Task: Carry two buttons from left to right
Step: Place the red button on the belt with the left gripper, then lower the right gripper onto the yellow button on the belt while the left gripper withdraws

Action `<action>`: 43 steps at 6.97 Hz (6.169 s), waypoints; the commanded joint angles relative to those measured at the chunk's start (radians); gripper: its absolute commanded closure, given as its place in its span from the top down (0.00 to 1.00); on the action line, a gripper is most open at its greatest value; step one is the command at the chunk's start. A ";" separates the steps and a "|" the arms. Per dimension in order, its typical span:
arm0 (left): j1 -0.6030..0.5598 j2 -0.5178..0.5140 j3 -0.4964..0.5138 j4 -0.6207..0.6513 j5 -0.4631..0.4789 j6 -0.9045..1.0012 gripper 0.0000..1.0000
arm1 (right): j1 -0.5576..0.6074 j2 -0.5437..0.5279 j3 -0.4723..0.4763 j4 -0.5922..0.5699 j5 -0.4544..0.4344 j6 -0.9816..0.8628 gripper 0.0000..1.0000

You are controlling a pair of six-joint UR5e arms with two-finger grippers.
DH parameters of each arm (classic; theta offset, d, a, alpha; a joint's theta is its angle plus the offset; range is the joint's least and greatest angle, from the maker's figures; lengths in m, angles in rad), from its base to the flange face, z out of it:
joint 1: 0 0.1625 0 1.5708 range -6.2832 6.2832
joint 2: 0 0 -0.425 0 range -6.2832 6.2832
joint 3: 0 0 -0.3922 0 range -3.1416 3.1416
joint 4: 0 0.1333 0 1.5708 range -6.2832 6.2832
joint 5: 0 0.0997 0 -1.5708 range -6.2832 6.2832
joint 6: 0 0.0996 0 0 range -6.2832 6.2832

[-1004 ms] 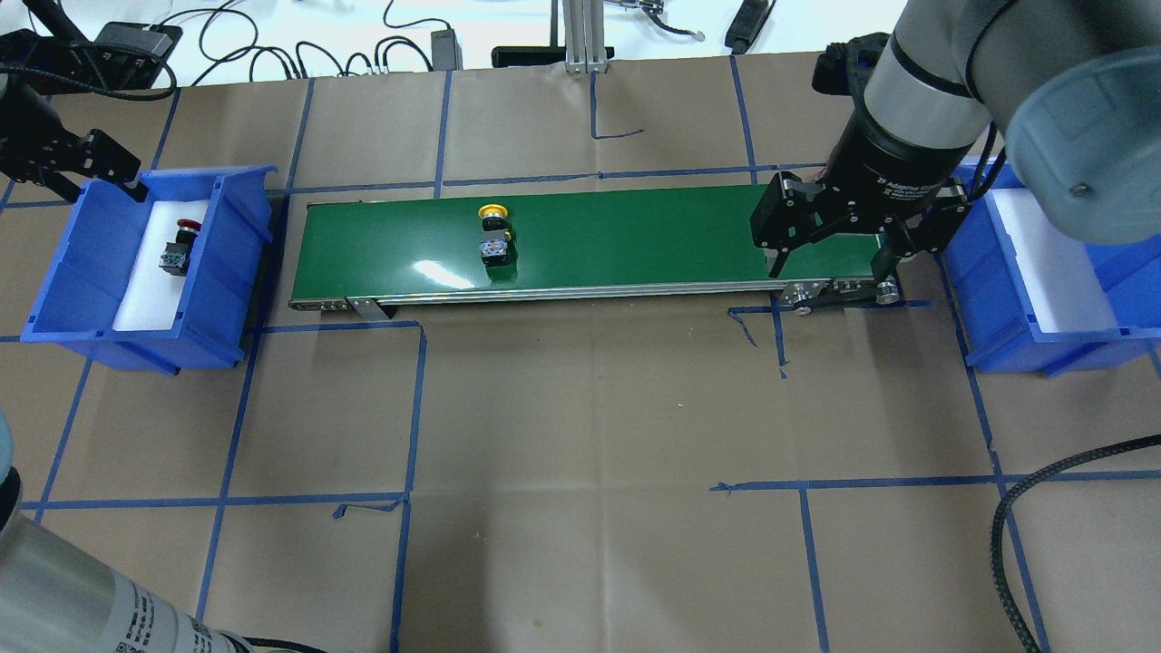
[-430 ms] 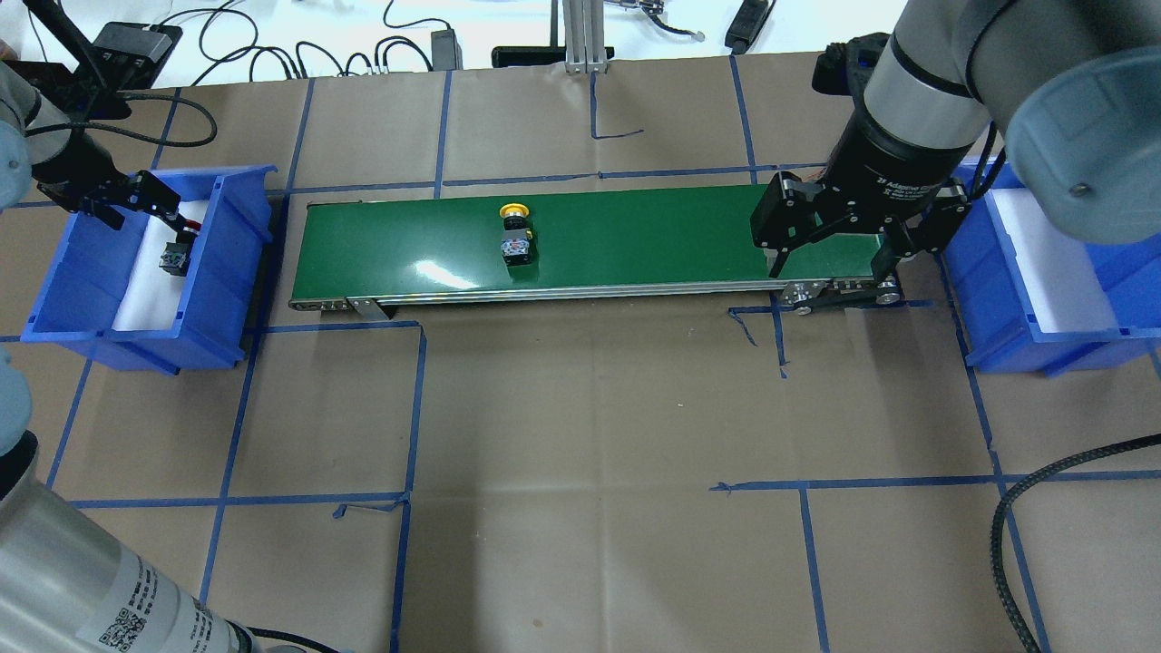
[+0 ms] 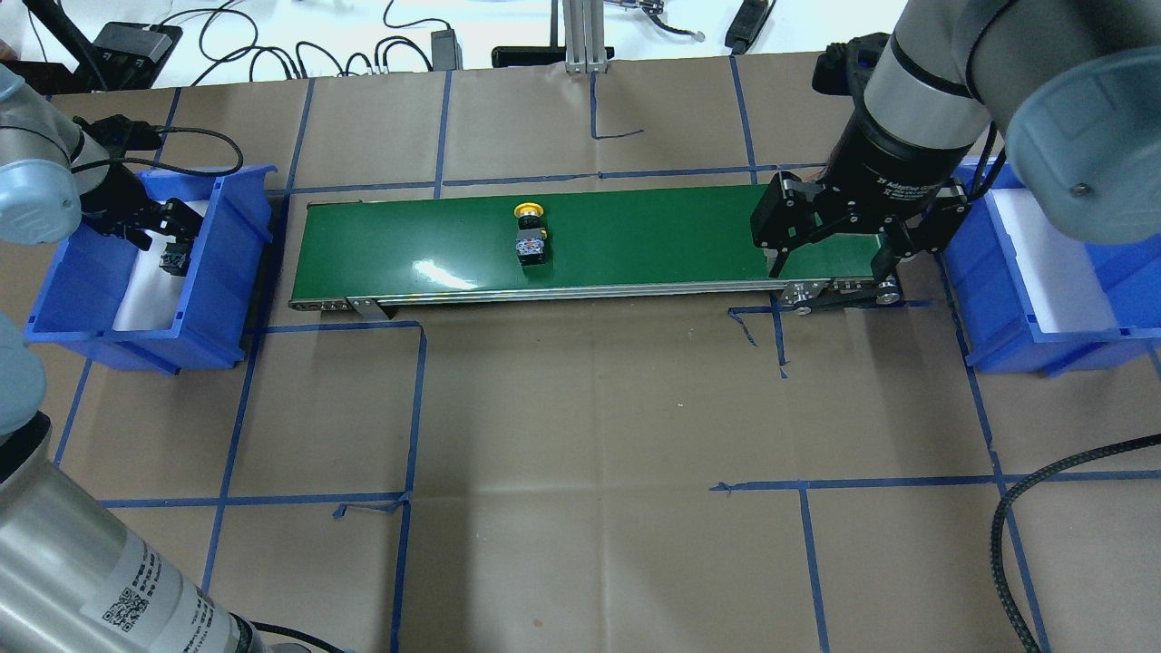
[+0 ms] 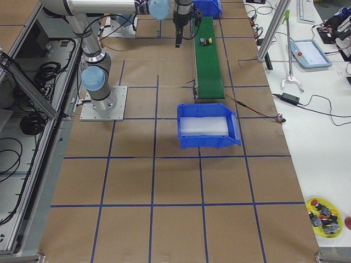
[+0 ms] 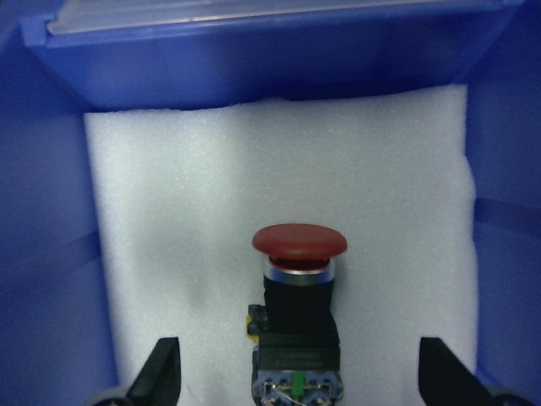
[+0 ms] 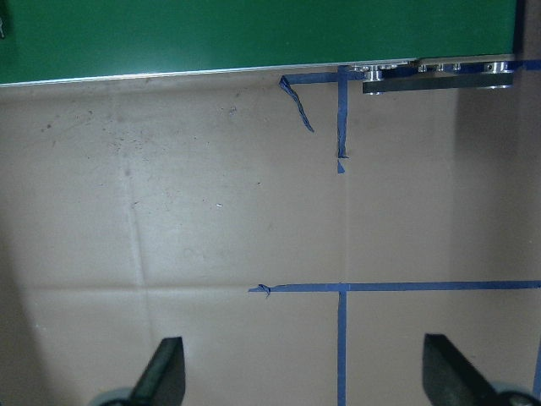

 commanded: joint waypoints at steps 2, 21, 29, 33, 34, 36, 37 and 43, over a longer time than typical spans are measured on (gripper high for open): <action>-0.001 -0.013 0.004 0.006 -0.001 -0.003 0.54 | 0.000 0.000 0.000 0.000 0.000 -0.001 1.00; -0.460 0.137 0.133 -0.396 0.020 -0.747 0.18 | -0.003 0.127 -0.057 -0.038 0.002 0.002 1.00; -0.466 0.141 -0.075 -0.058 0.017 -0.813 1.00 | -0.008 0.254 -0.101 -0.135 0.002 0.001 1.00; -0.463 0.326 0.016 -0.355 0.019 -0.795 1.00 | -0.008 0.437 -0.092 -0.518 0.009 0.004 1.00; -0.467 0.364 0.027 -0.418 0.017 -0.795 1.00 | -0.008 0.469 -0.104 -0.534 0.006 0.007 1.00; -0.493 0.452 -0.014 -0.454 0.007 -0.796 1.00 | -0.006 0.477 -0.088 -0.529 0.018 0.009 1.00; -0.503 0.484 -0.014 -0.489 0.010 -0.796 1.00 | -0.005 0.479 -0.080 -0.526 0.017 0.010 1.00; -0.463 0.576 -0.100 -0.481 0.017 -0.718 1.00 | -0.005 0.543 -0.060 -0.535 0.003 -0.001 0.59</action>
